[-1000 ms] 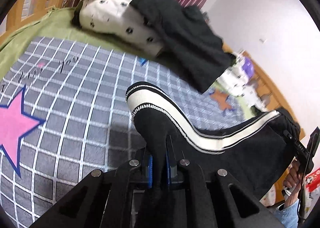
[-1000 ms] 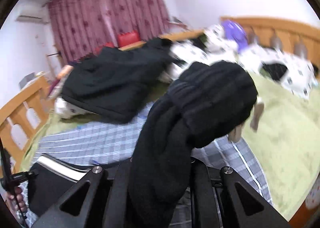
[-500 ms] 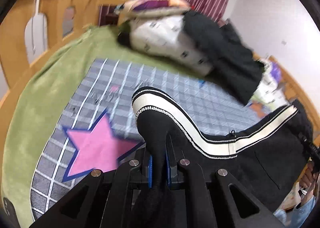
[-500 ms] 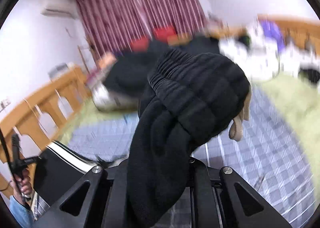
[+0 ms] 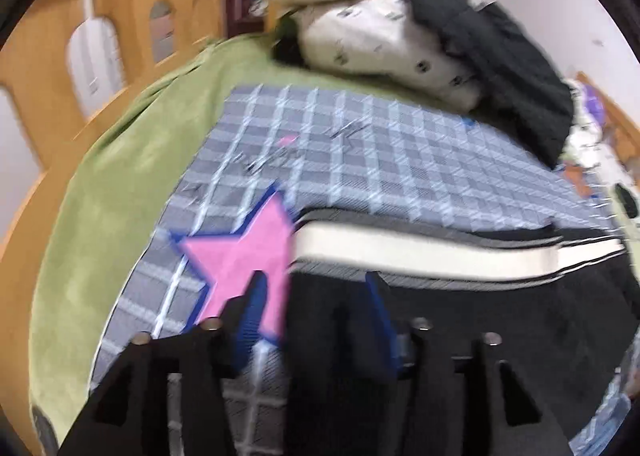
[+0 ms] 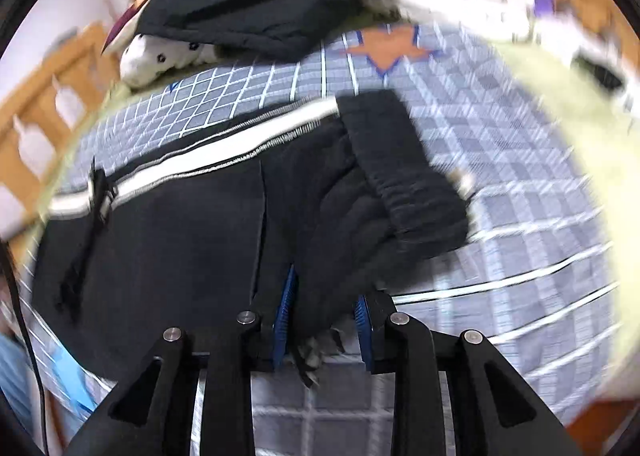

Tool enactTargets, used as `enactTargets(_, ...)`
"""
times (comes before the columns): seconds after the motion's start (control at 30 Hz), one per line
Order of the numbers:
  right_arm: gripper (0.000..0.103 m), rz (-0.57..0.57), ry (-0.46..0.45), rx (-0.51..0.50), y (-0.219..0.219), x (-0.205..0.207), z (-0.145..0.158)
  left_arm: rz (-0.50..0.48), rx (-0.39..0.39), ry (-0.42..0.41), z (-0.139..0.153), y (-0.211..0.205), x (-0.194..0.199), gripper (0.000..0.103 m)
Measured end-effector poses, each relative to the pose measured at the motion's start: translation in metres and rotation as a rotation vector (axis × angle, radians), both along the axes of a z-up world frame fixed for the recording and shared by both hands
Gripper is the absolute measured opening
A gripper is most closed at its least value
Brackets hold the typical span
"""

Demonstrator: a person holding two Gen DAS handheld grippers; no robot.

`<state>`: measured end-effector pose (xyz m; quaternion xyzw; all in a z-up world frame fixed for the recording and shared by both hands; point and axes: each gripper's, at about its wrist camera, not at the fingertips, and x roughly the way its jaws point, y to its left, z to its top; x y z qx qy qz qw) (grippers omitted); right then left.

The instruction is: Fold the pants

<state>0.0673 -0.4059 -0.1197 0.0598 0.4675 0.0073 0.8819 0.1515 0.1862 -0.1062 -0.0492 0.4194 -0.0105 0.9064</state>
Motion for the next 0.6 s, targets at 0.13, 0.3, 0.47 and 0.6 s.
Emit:
enactTargets(0.13, 0.027, 0.015, -0.071, -0.071, 0.015, -0.004, 0.031, -0.040, -0.038, -0.015, 0.004, -0.017, 0.020, 0.052)
enactTargets(0.3, 0.030, 0.038, -0.192, -0.030, 0.029, 0.004, 0.051, -0.030, 0.040, 0.047, -0.034, -0.039, 0.045, 0.056)
enactTargets(0.47, 0.034, 0.057, -0.085, -0.070, 0.043, 0.033, 0.003, -0.017, 0.050, 0.071, -0.051, -0.040, 0.047, 0.060)
enactTargets(0.6, 0.032, -0.010, -0.011, -0.009, 0.034, 0.048, -0.036, -0.034, -0.017, 0.099, -0.040, -0.030, 0.034, 0.060)
